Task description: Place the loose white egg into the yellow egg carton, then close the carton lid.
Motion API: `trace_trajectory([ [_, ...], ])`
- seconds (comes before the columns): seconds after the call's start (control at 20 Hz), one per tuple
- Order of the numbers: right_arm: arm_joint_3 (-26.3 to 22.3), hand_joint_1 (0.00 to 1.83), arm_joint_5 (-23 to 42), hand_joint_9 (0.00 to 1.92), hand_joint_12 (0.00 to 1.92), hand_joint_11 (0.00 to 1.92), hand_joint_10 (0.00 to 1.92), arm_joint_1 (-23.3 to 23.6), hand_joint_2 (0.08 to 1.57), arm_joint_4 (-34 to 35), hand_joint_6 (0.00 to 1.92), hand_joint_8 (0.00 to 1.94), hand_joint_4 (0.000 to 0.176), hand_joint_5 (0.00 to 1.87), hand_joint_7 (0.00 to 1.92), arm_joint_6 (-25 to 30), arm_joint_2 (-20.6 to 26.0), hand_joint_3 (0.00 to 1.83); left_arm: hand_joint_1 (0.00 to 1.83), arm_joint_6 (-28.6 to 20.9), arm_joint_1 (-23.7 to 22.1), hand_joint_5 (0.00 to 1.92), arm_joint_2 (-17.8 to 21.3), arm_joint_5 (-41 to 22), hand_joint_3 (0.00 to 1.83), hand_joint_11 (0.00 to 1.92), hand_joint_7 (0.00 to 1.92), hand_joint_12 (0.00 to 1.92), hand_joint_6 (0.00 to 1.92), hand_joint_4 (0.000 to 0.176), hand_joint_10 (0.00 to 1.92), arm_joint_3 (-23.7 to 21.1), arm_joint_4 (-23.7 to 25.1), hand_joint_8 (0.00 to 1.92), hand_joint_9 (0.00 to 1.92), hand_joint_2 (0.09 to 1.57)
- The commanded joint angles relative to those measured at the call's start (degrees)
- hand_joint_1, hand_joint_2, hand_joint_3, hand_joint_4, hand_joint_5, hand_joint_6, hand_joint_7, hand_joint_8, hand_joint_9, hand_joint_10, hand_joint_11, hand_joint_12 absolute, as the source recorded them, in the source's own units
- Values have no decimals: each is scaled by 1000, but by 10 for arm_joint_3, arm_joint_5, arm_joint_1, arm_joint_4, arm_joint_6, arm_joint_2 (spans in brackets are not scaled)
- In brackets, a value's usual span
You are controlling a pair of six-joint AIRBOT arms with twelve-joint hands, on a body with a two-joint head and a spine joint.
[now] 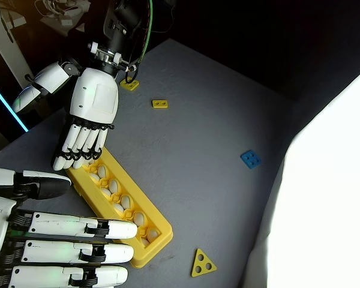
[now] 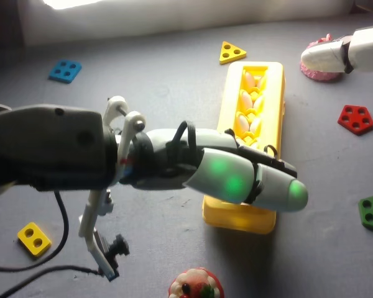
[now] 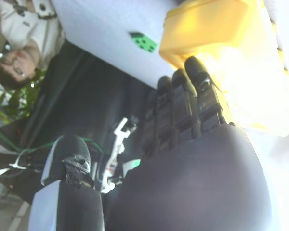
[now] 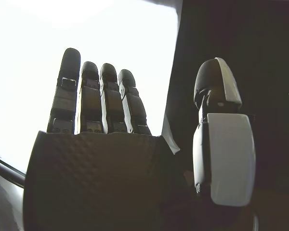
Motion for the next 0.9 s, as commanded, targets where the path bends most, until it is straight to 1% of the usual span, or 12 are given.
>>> trace_trajectory([
  [0.0,-1,627,72,100,642,0,8,10,1105,0,0,0,0,130,115,3,5,0,257,1,-14,188,-3,-13,0,0,236,629,4,0,1,4,-15,1,214,1160],
  [0.1,-2,630,72,98,615,0,6,10,1109,0,6,3,0,143,124,3,5,1,232,4,-28,175,-3,-11,3,0,228,623,0,0,0,12,-12,0,213,1172],
  [0.15,-2,617,72,109,739,0,10,10,1108,0,6,4,0,145,134,3,5,0,262,4,-38,178,-3,-8,0,0,232,585,6,0,1,19,-8,2,205,1167],
  [0.2,-2,617,72,109,739,0,10,11,1108,0,6,4,0,145,134,3,5,0,262,4,-45,178,-3,-6,0,0,232,585,6,0,1,24,-4,2,205,1167],
  [0.25,-2,641,72,109,703,0,9,11,1101,0,5,3,0,146,139,3,5,0,250,4,-52,169,-3,0,0,0,215,525,2,0,1,29,1,2,192,1165],
  [0.35,-2,636,72,92,489,0,0,11,1108,0,6,1,0,123,126,3,5,1,287,4,-64,174,-1,6,0,0,223,534,2,0,3,40,10,2,200,1164],
  [0.45,-2,602,72,100,542,0,4,11,1110,0,5,2,0,121,129,3,5,1,301,4,-71,172,3,9,0,0,222,535,1,0,2,50,18,2,198,1165],
  [0.5,-2,627,72,99,553,0,3,11,1106,0,10,1,0,136,129,3,5,0,279,4,-74,173,4,12,3,0,218,508,1,0,1,56,24,0,189,1172],
  [0.65,-3,652,72,99,506,0,6,11,1101,0,0,1,0,116,105,3,5,0,278,4,-84,170,10,13,0,0,209,504,0,0,1,77,53,0,185,1168],
  [0.75,-3,650,72,98,434,0,5,11,1099,0,4,9,0,125,137,3,5,0,291,40,-93,197,16,11,0,0,237,631,8,0,11,91,54,7,216,1150],
  [0.8,-3,648,72,94,430,0,3,11,1098,0,11,8,0,141,136,3,5,0,272,62,-98,192,18,9,0,0,231,628,4,0,8,97,54,2,215,1155],
  [0.85,-3,658,72,86,483,0,2,11,1099,0,5,1,0,137,116,3,5,0,259,82,-101,190,21,7,0,0,234,608,2,0,6,103,54,2,219,1154],
])
